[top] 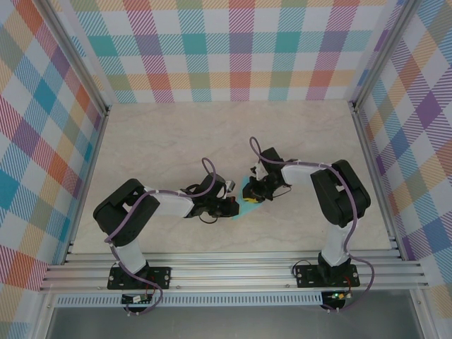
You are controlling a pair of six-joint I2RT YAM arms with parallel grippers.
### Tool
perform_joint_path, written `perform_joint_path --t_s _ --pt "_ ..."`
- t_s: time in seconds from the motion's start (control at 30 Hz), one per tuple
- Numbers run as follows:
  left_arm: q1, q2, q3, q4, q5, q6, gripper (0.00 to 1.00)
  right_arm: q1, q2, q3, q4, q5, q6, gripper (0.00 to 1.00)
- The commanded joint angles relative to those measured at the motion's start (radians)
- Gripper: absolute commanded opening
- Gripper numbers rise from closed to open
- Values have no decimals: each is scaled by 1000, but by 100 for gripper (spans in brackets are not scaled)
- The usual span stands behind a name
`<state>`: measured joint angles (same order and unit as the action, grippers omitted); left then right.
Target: Fold a paper plane with a square sheet of paper (pick it up from the middle)
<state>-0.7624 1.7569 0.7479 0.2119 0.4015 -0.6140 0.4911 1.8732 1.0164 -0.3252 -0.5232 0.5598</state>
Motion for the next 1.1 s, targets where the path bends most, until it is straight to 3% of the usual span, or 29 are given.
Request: perform_joint_path --t_s 0.0,1.07 --pt "8 49 -32 -133 -74 13 0 1 33 31 -44 107 -32 17" --pt "8 49 -84 -118 -76 19 0 -193 129 159 -28 85 -61 20"
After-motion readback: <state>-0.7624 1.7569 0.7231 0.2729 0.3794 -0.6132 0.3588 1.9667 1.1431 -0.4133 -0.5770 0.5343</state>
